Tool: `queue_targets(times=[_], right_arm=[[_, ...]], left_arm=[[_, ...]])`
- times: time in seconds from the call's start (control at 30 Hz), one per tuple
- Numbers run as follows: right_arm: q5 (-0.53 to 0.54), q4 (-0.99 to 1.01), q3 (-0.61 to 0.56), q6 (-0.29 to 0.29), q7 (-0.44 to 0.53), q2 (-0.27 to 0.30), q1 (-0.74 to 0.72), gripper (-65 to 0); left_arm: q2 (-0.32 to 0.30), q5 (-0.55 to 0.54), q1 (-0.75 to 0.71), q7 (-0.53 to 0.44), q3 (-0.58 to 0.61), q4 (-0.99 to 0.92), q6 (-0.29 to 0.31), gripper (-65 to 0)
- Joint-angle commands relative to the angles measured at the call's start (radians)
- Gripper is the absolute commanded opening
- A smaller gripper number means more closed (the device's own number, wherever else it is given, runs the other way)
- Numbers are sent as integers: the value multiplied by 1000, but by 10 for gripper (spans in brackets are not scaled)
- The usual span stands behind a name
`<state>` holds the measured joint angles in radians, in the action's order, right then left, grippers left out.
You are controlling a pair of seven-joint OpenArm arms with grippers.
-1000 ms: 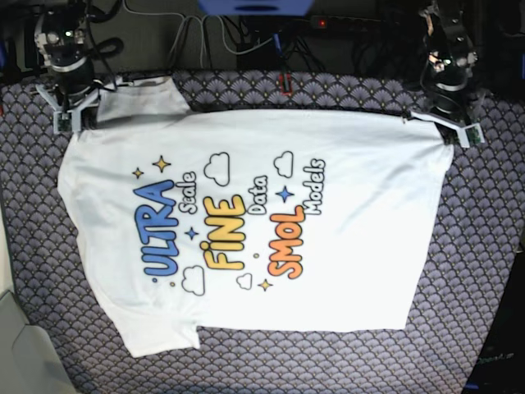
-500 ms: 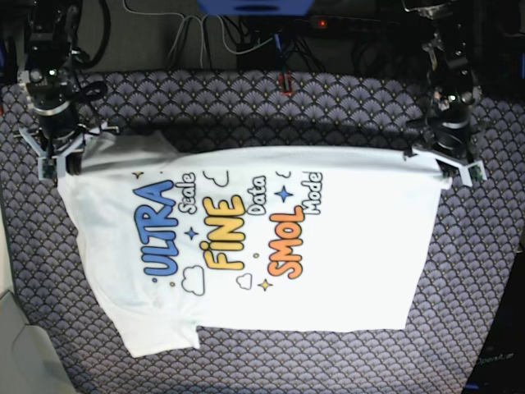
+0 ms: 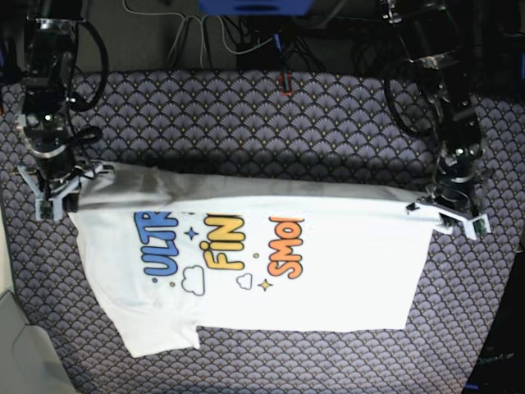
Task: Fold the T-shirt properly
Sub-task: 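Lift the shoulder edge with both grippers and fold it toward the hem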
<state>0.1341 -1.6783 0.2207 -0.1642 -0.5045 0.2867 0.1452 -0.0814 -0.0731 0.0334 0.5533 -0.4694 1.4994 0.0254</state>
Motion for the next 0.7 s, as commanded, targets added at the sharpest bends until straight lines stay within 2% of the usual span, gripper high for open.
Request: queue_targets(times=[0.0,0.1,0.27,0.5,0.67], right_arm=[[-8,7,-8,8,27,32,-34,-650],[-8,86,-56,8,27,65,-100,-650],[-8,198,-125,8,27,107,-204,-650],[-12,340,-209,8,28,115,-332,-650],[-70,366,-248,8,36,105,-352,-650]], left_arm=[[-10,31,33,-29,-2,-1,-11,-645],[-8,95,78,-34,1,-66,-11,-645],[-28,160,128,-37,90,-145,-11,-645],[-45,169,205,-37,133,-236,-14,-645],[-45,169,245,-39,134,-297,-14,-645]])
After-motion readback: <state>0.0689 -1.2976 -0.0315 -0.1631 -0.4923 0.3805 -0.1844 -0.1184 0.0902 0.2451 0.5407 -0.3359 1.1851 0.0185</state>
